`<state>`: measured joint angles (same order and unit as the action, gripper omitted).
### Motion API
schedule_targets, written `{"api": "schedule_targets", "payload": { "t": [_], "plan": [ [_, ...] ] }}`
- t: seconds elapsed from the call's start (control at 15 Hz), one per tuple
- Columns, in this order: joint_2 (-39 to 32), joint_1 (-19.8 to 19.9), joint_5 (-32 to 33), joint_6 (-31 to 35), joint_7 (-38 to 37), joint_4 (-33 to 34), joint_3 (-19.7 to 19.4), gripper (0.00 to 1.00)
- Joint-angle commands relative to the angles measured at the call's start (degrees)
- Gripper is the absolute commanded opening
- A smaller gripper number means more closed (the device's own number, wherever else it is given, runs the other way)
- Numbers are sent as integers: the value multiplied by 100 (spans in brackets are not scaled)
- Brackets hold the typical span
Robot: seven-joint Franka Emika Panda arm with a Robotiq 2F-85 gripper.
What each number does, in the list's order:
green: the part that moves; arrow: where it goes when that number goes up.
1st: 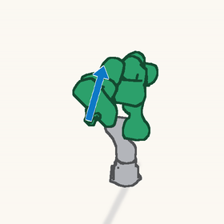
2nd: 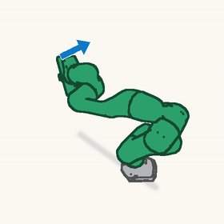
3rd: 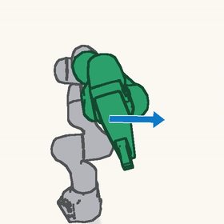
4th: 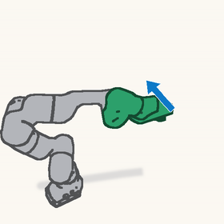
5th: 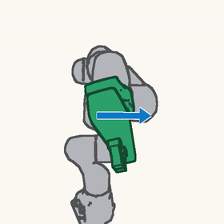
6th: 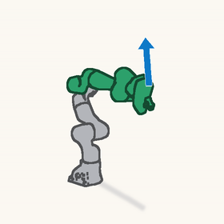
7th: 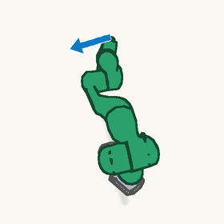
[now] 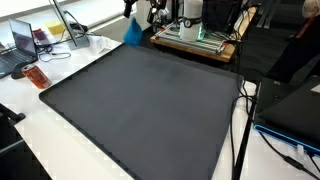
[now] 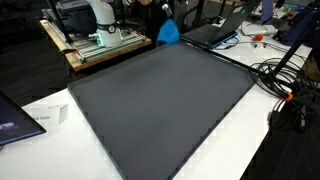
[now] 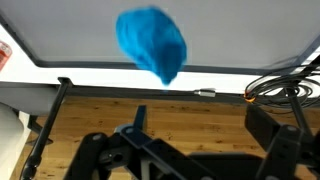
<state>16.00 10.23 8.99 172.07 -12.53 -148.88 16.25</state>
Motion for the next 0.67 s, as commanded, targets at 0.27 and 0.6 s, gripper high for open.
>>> {"api": "schedule_targets", "payload": {
  "t": [0.27, 0.6],
  "plan": [
    [-25, -34, -5, -586, -141, 302, 103, 100],
    [-26, -22, 1, -901, -172, 400, 120, 100]
  ]
}}
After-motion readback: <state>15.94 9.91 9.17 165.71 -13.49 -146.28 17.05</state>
